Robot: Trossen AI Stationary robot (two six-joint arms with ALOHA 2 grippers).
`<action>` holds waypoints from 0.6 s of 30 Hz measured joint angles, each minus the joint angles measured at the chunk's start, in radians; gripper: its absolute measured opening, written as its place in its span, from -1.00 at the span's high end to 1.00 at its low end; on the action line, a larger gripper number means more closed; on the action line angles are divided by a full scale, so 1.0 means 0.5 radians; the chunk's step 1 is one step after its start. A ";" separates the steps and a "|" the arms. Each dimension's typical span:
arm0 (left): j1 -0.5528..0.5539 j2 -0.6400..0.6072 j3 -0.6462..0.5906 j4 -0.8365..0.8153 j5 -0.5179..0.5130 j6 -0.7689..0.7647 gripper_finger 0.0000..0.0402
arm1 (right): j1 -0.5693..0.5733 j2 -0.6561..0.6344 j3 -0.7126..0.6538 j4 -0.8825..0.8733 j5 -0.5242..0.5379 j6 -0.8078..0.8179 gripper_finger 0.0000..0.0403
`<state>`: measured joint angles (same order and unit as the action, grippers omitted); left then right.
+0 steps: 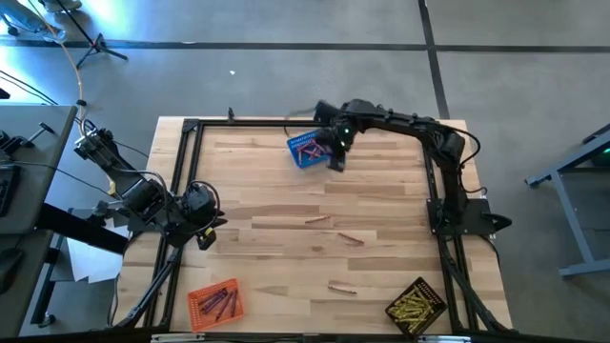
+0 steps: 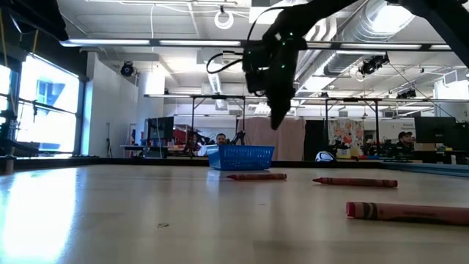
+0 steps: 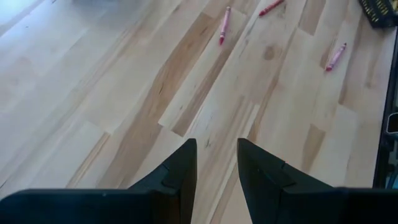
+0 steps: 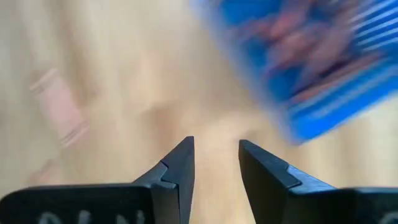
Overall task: Sort crayons
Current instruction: Put the red crayon into the blue bin
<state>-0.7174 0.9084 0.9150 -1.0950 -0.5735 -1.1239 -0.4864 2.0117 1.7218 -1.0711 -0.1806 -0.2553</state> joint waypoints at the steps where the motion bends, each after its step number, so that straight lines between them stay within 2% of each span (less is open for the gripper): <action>1: 0.000 0.000 0.000 0.000 0.000 0.000 0.48 | 0.028 -0.007 -0.001 -0.120 -0.078 -0.021 0.46; 3: 0.000 0.006 0.000 -0.001 -0.004 0.001 0.48 | 0.108 -0.006 -0.004 -0.307 -0.113 -0.113 0.49; 5: 0.000 0.007 0.000 0.000 -0.023 0.013 0.48 | 0.207 -0.005 -0.005 -0.363 -0.036 -0.245 0.53; 12: 0.000 0.006 0.000 -0.001 -0.037 0.117 0.48 | 0.606 0.001 -0.005 0.044 0.147 -0.725 0.58; 18: -0.001 0.006 0.000 -0.002 -0.030 0.104 0.48 | 0.744 0.064 -0.003 0.280 0.213 -0.690 0.58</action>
<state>-0.7177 0.9115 0.9151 -1.0959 -0.5884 -1.0717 -0.1144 2.0437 1.7203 -0.9312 -0.0744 -0.6004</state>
